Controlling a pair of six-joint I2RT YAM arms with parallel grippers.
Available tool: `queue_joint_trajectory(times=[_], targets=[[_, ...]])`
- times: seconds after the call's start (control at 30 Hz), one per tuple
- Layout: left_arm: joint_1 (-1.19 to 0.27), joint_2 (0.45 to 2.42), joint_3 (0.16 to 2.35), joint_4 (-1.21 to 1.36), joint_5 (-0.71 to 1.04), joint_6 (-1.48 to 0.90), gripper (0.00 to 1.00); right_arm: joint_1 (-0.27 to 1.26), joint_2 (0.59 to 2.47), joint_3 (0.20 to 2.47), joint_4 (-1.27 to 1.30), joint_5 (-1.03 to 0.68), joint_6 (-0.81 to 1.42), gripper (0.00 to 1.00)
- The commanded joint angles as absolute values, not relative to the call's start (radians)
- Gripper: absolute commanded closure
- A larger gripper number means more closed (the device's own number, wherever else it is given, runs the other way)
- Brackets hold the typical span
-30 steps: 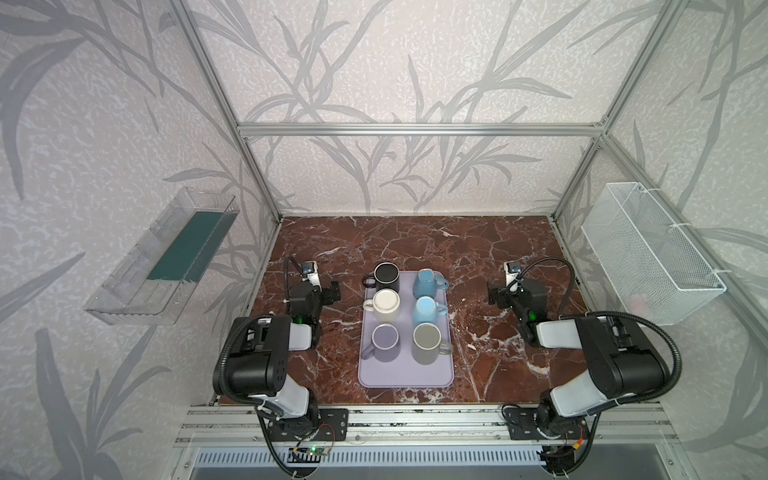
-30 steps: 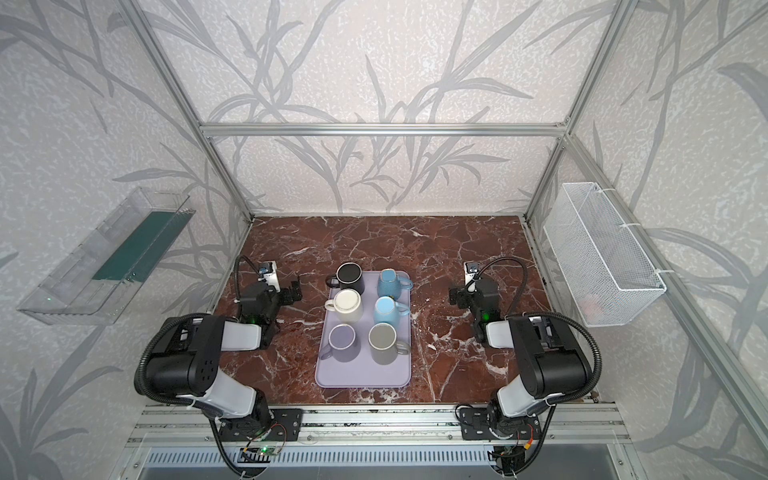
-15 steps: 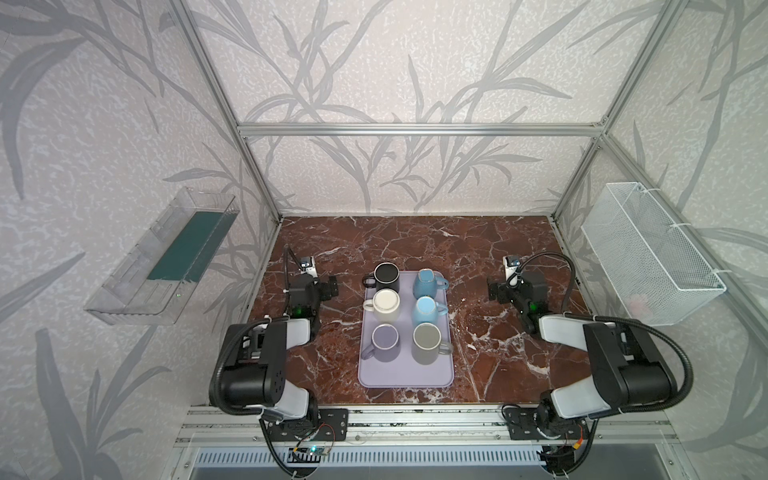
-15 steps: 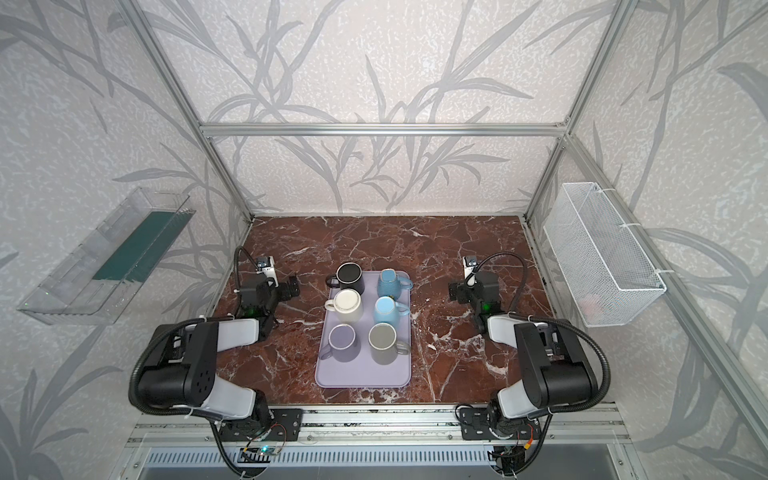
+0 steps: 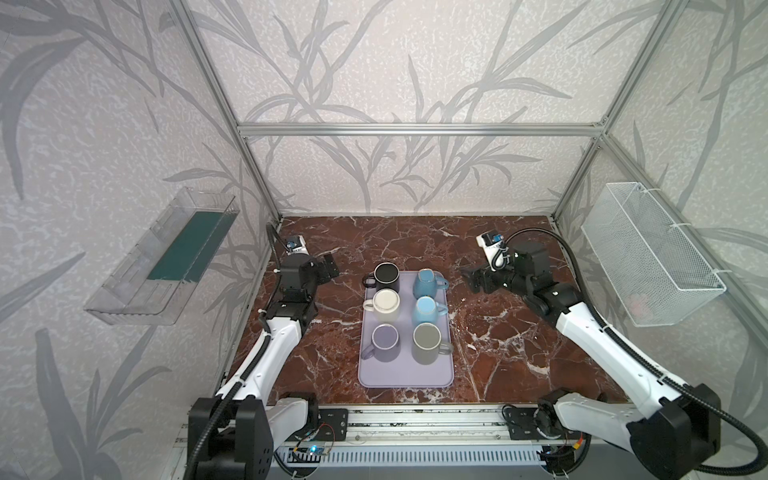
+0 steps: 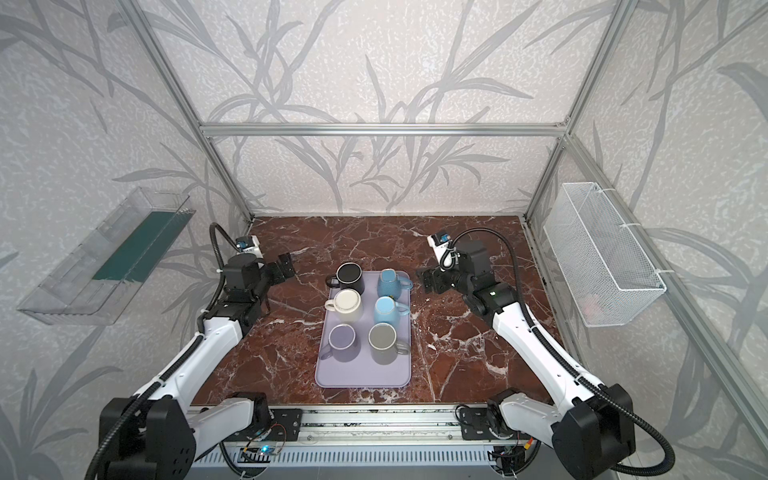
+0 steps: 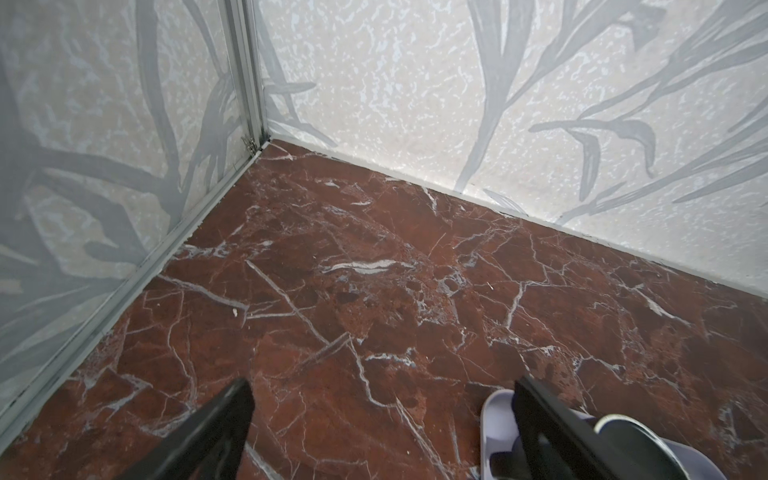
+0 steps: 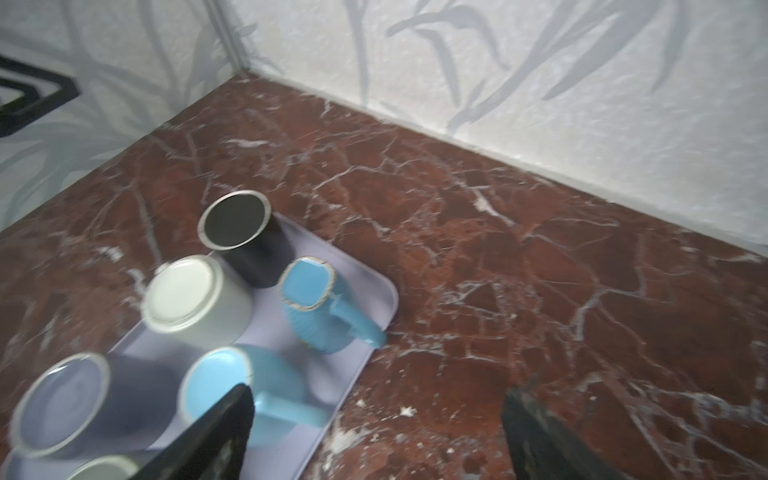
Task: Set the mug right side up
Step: 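Lower the right gripper over the grey mug nearest the robot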
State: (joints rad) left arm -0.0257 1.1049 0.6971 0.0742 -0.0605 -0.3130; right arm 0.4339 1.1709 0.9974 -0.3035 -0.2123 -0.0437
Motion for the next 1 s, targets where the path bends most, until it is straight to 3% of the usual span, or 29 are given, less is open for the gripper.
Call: queue_joint_trajectory(times=[0.0,0.2,0.3,0.77,0.97], targets=[[-0.028,1.061,0.716,-0.022,0.04,-0.379,0.01,0.518,1.19,1.097,-0.641,-0.246,-0.076,0.09],[-0.029,1.025,0.686,0.004,0.069,-0.372,0.01,0.666,1.311,1.279,-1.047,-0.137,-0.155,0.11],[-0.029,1.019,0.684,0.007,0.072,-0.361,0.01,0.737,1.369,1.307,-1.135,-0.118,-0.189,0.12],[-0.029,1.01,0.692,-0.01,0.077,-0.339,0.01,0.906,1.269,1.203,-1.103,-0.188,-0.27,0.15],[-0.03,0.988,0.69,-0.016,0.079,-0.342,0.01,0.935,1.414,1.239,-1.088,-0.2,-0.322,0.32]])
